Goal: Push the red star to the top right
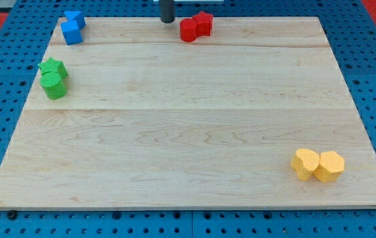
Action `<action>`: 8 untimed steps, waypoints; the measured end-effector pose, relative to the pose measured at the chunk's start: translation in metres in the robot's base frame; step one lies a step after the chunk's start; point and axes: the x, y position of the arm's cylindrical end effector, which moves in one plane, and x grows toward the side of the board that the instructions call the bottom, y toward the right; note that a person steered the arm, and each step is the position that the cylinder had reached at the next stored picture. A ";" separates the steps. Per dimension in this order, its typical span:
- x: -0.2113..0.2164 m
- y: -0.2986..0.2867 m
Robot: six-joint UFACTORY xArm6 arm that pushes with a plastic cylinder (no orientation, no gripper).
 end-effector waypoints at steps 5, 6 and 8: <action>0.047 0.048; 0.053 0.077; 0.030 0.093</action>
